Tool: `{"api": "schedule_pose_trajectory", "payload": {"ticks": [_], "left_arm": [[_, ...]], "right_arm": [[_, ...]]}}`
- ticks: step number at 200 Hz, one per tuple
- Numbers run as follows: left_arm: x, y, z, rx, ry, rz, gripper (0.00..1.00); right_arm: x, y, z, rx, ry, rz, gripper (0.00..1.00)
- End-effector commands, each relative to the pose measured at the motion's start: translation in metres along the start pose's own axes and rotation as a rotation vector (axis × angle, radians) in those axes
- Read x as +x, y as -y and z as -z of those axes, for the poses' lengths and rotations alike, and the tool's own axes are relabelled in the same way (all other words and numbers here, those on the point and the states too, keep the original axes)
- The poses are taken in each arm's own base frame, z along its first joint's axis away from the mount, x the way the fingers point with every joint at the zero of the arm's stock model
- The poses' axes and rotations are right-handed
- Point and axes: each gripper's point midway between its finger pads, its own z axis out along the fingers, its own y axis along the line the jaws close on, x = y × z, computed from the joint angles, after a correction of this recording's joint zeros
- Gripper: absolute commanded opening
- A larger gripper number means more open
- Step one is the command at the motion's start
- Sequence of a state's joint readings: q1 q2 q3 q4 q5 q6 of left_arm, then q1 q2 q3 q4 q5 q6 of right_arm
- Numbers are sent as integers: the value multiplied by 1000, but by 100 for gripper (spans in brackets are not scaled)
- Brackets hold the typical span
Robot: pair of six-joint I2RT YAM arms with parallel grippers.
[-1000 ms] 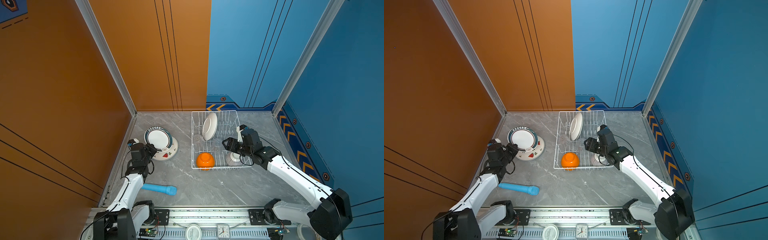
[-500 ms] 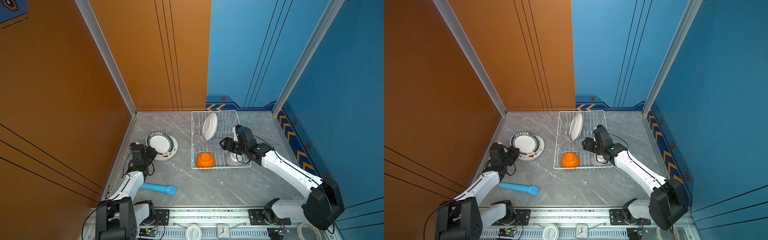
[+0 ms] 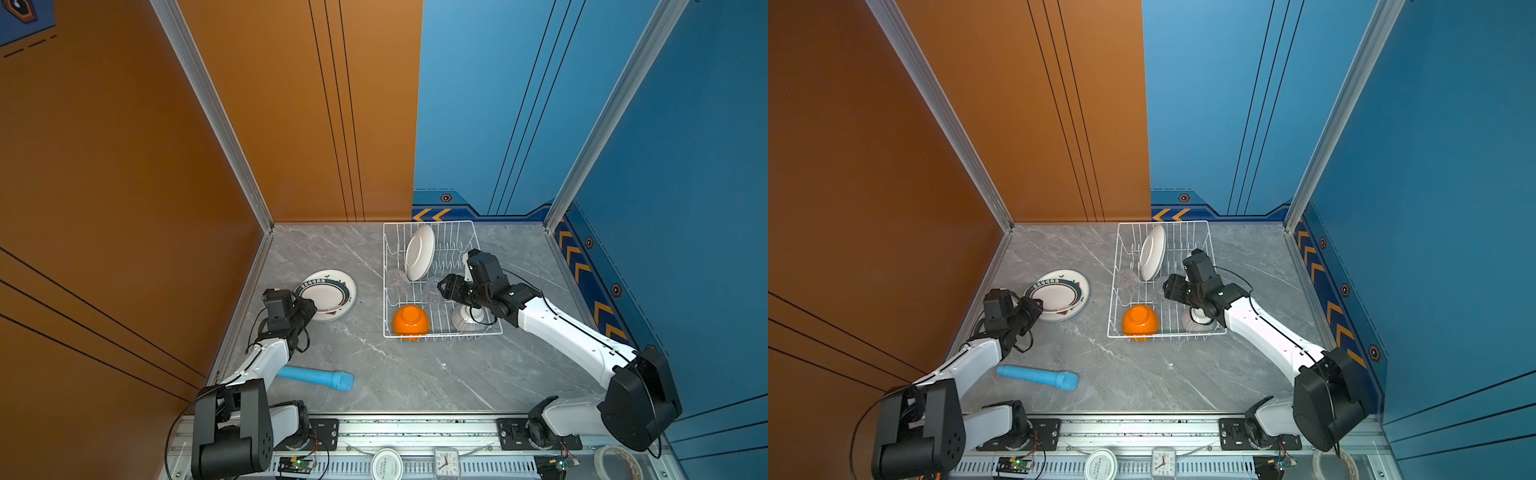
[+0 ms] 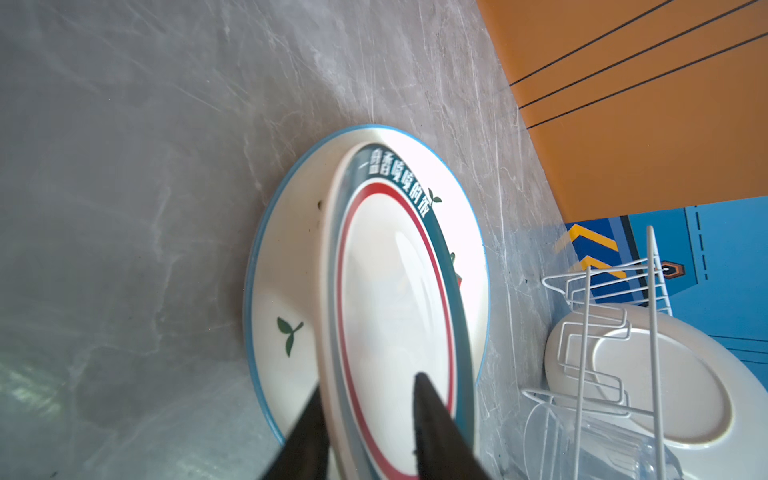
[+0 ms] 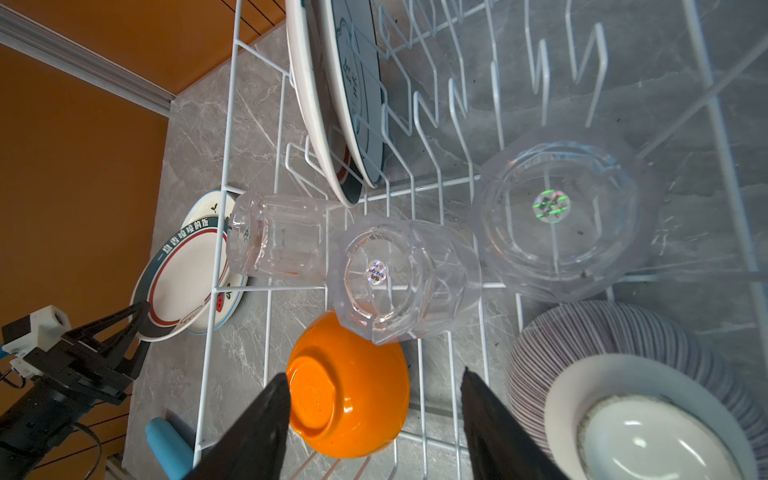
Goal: Unload the mixed dishes from the dish rack
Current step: 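Open the left gripper and raise it off the stacked plates, then move the left gripper back toward the rack while the right gripper reaches the next plate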
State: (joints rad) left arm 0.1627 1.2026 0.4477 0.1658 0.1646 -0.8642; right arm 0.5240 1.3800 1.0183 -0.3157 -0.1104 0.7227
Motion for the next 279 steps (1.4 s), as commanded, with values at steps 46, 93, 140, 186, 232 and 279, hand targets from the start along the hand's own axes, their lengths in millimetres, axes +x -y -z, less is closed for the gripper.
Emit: {"api": "schedule_pose_trajectory", "payload": {"ticks": [46,93,140,186,232,279], "left_arm": [[11,-7,6,-81,-48,-45,98],[29,3,14,-53,-93,-59,98],[46,40,35,29,-147,-136,98],[68,73,69,150,-190,-231,98],[56,104,101,188,-78,-444,98],[34,147,106,208,-11,-484,98]], "right_arm": [[-14,-6,0,24,29,-42,65],[-19,-9,2,25,46,-61,65],[-19,-19,0,-4,29,-81,64],[-24,-32,-12,-37,-5,-71,57],[-45,-41,-31,-64,-24,-50,51],[-69,-42,-46,-89,-28,-51,46]]}}
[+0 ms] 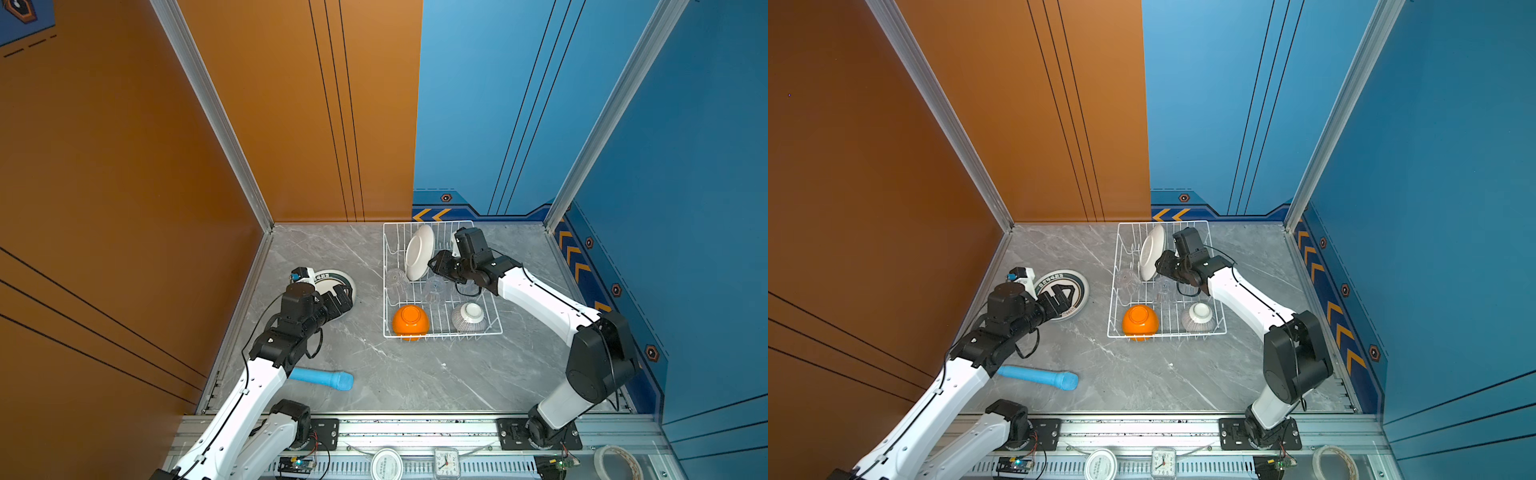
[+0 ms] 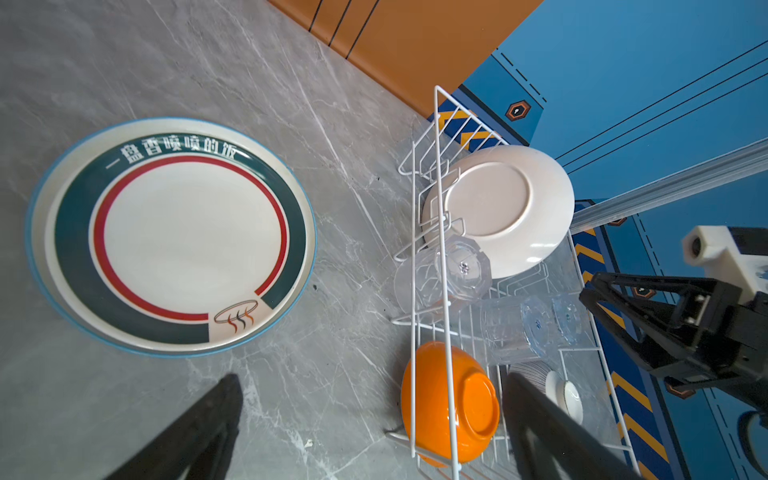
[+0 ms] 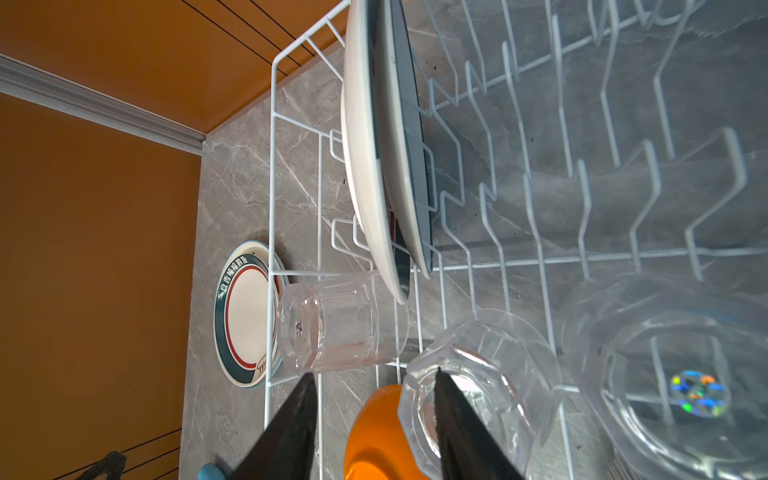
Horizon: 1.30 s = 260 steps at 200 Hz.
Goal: Unload the mixed dishes from the dish rack
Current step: 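Move the left gripper back toward the rack while the right gripper reaches the next plate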
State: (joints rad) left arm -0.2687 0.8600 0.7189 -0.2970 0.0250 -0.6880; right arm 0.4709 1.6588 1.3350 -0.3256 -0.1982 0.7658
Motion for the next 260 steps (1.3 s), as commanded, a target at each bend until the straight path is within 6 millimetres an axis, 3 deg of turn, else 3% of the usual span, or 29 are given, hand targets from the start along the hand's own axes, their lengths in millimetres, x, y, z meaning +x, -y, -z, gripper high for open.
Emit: {"api": "schedule_pose_trajectory", "payload": {"ticks": [1,41,61,86,124,142,171,205,260], "left_arm": [[-21,6,-1,-46,38,-56,98],[-49,27,-10,-48,66,-72,98],[-55,32,-21,-55,51,-90,98],[-58,39,-38,-52,47,-104,98],[-50,45,-61,-34,10,-99,98],[-55,60,-64,4,1,-111,98],[-55,66,-69,9,0,-119,98],[-47,73,-80,32,-28,-96,98],[-39,105,-86,110,-37,-107,98]], "right_arm": [[-8,-8,-4,-31,-21,24,46],[-14,-14,-20,-62,-57,21,39],[-13,-20,-25,-94,-79,28,32],[-17,-19,-28,-101,-84,26,32],[-24,-14,-33,-95,-87,5,32],[-24,-18,-27,-96,-76,11,32],[-25,-17,-13,-78,-40,43,35],[-22,-9,-22,-75,-73,9,35],[-28,1,-32,-38,-60,19,35]]}}
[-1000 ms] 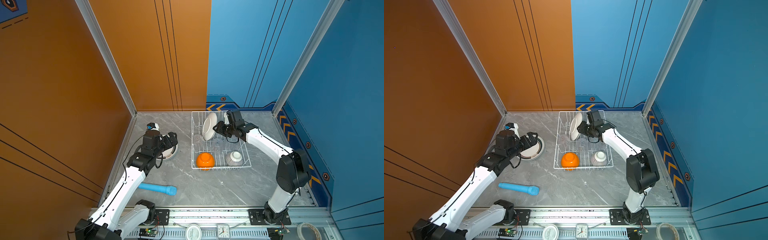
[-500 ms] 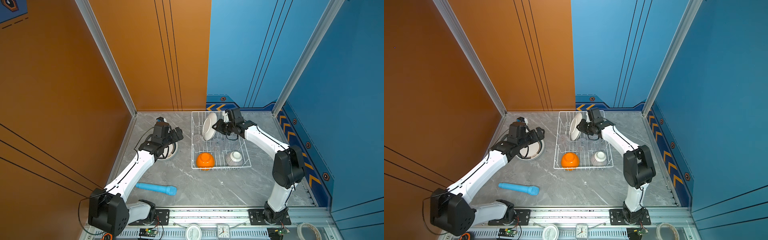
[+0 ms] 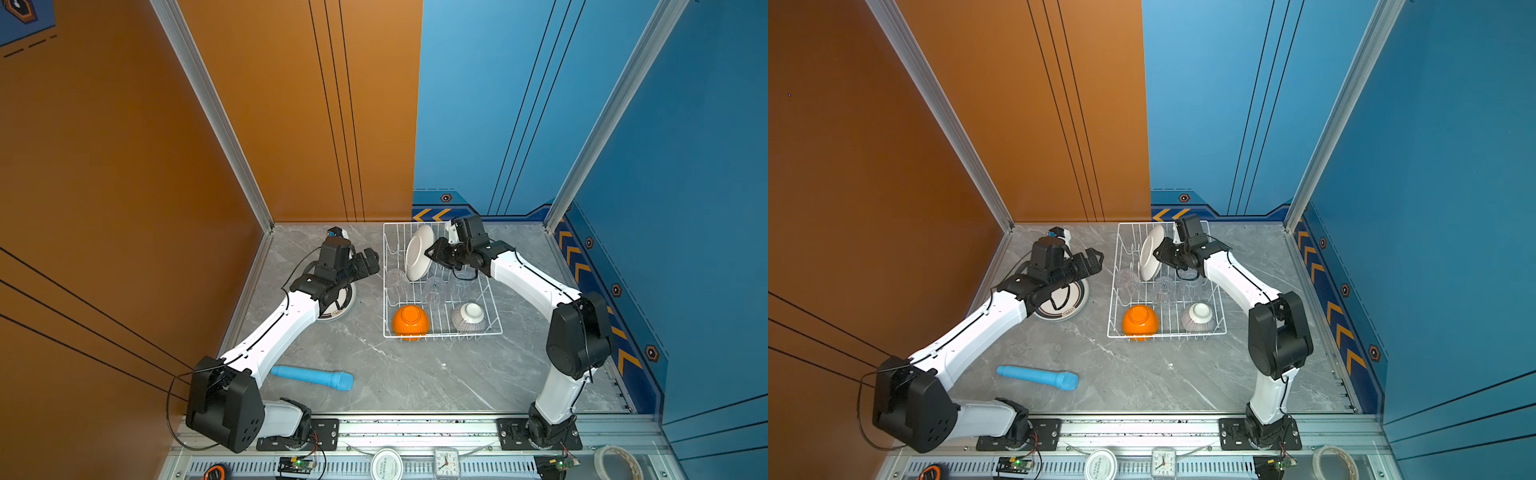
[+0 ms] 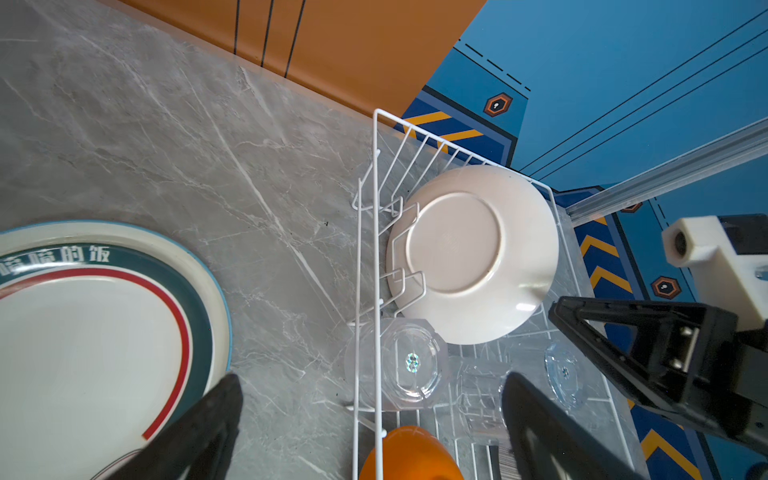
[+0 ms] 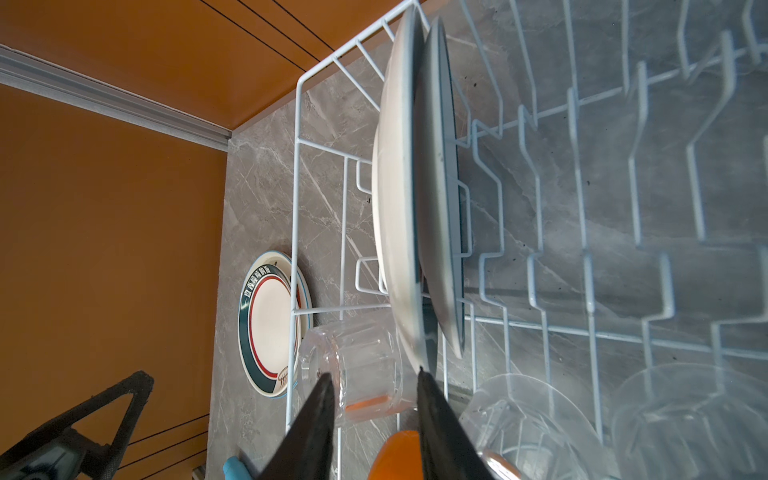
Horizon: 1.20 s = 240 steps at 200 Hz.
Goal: Unload the mixed dishes from the dish rack
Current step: 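Grip and lift the next plate rim with the right gripper while the left gripper approaches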
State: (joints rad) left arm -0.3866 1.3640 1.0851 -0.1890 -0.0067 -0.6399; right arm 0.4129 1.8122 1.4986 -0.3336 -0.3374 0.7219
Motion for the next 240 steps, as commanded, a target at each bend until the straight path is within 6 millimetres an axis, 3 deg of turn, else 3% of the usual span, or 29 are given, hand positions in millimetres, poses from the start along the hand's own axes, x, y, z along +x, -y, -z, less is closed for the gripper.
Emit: {"api": "schedule_pose_trajectory", "payload": {"ticks": [1,93,167,210,240], "left_arm": [[-13,26,4,74,34,-2,98],[12,48,-5,121,-23,-10,98],[27,54,-7,127,-51,-14,98],[27,57,-8,136,-57,-16,98],[26,58,-6,138,-52,-25,98]], "right_arm": [[-2,11,-4,41,-4,11,35],[-6,12,-20,47,-12,25,35],[-9,5,-29,35,-14,43,34],[-14,5,-37,44,-7,44,33],[-16,6,-43,50,-7,39,27]]}}
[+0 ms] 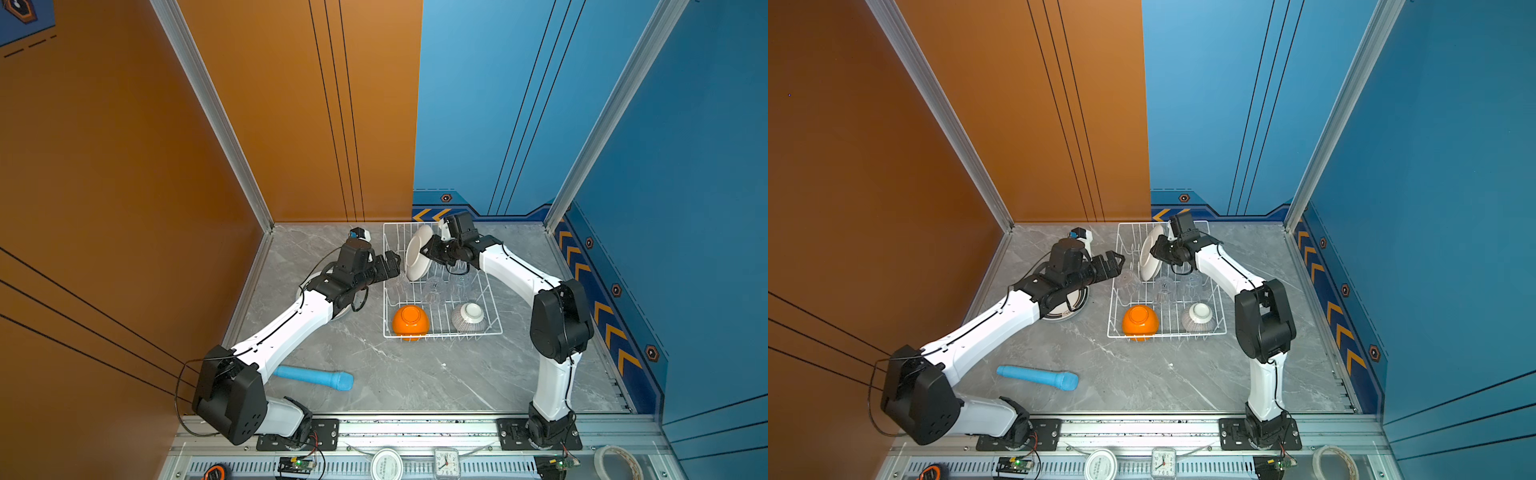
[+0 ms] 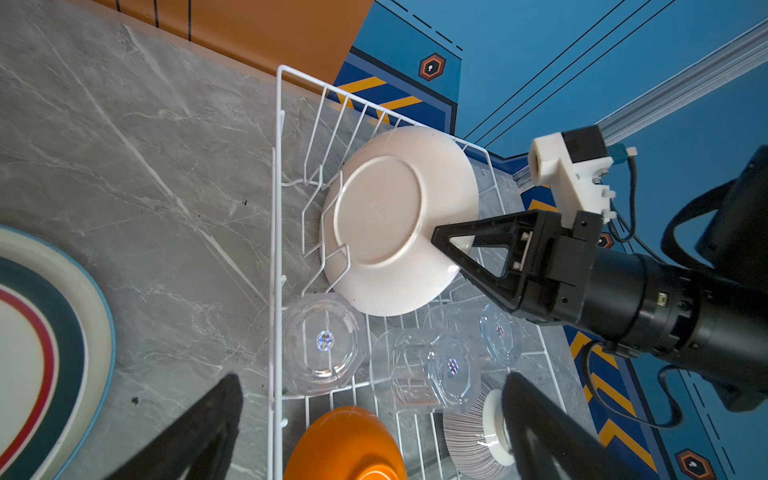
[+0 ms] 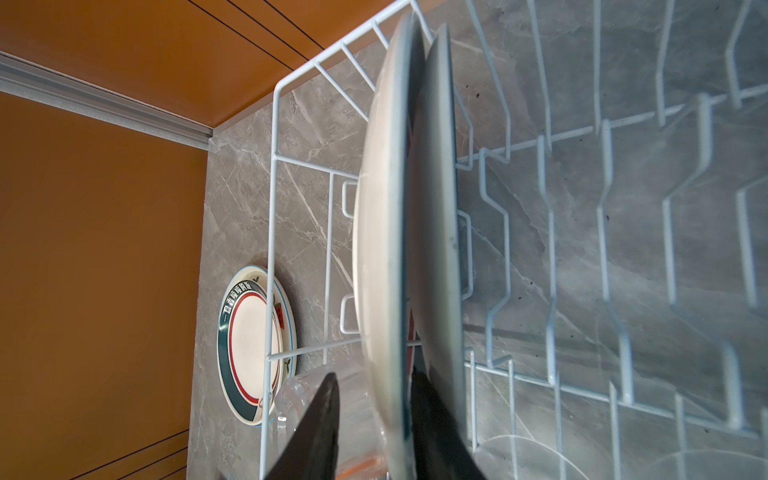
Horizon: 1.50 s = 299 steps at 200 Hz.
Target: Unload the mixed dishes from the dish rack
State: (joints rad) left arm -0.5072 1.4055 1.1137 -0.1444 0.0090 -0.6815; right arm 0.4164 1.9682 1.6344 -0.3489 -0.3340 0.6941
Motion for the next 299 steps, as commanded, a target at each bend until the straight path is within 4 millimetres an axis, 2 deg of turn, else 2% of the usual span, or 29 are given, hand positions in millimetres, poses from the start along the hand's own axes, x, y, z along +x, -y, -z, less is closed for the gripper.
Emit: {"api": "schedule_pose_trajectory", "payload": {"ticks": [1,36,100,132,136,146,232,273,299], "left_arm": [[1,7,-1,23,-4,-5,98],[3,5,-1,20,-6,-11,98],[6,-8,5,-19,13,-12,98],[8,-11,5,-24,10,-15,98],[9,-11,5,-24,10,-16,98],[9,-12,5,-25,10,-16,98],[8,-15,7,-37,22,-68,98],[-5,-7,5,-13,80,-182,98],[-21,4,7,19,152,-250,98]], "right_arm": [[-6,0,-4,27,19,19,27],[-9,0,-6,46,18,32,24],[-19,-11,1,34,36,48,5],[-21,-14,2,35,33,60,3],[-30,-24,8,16,57,70,3],[-33,-27,11,12,63,76,0],[-50,-53,36,-29,107,117,0],[-54,-61,53,-38,131,124,0],[-55,-67,67,-35,149,134,0]]}}
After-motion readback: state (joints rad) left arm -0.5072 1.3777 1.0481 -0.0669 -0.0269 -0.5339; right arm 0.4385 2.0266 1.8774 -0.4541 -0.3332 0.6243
